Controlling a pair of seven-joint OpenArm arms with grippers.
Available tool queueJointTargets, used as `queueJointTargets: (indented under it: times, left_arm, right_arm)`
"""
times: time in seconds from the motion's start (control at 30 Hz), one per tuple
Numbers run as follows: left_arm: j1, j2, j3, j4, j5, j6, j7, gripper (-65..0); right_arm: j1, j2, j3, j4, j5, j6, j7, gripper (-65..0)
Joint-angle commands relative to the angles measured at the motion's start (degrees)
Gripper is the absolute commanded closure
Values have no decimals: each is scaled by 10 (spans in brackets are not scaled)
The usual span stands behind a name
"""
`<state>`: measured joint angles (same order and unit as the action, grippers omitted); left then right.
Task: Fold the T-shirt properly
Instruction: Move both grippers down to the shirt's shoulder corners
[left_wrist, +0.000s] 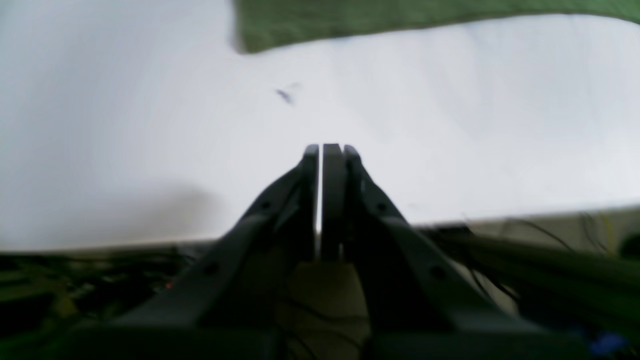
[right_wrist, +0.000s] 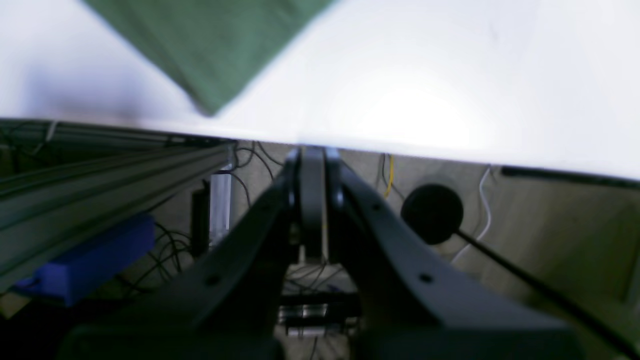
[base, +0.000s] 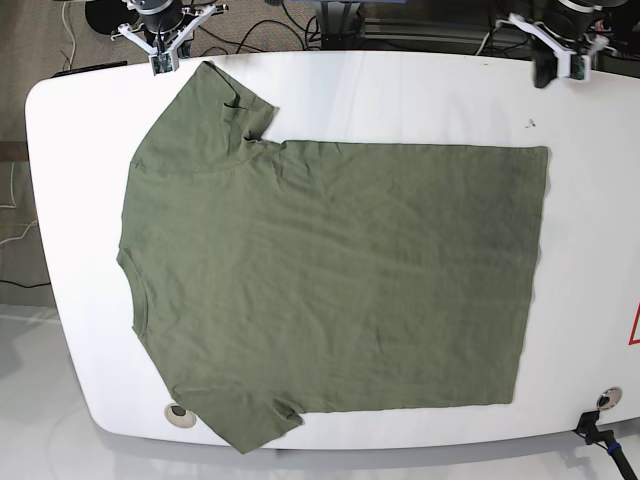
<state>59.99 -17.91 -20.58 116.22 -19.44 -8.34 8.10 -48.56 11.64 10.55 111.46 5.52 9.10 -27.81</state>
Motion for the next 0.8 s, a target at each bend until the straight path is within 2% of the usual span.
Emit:
queueJointTargets:
  times: [0.0,0.17,0.3,0.43,0.5,0.63,0.77]
  left_arm:
    - [-6,-7,-8,21,-8,2,-19,0]
    - [-27,-8,-6,35,-13,1,-10,-12]
    - [-33,-7,0,35,-17,1,-9,-100]
    - [-35,-12,4,29,-21,12,-6,-135]
    - [-40,-14,7,26,-25,21,-5,-141]
    - [-63,-16,10,21,-29,34,-3,-120]
    - [-103,-21,14,16,-29,33,3,-114]
  right_arm:
    - [20,16,7,51,23,12,38,0]
    - [63,40,21,92,73,58,-49,0]
    - [109,57,44,103,82,57,-123,-8]
    - [168,54,60,105,105,52,-215,-197]
    - [201,39,81,104,111,69,-246,-226]
    - [267,-17,139,77,109,146,-294,-214]
    - [314,-66,189,4,115,206,-313,-184]
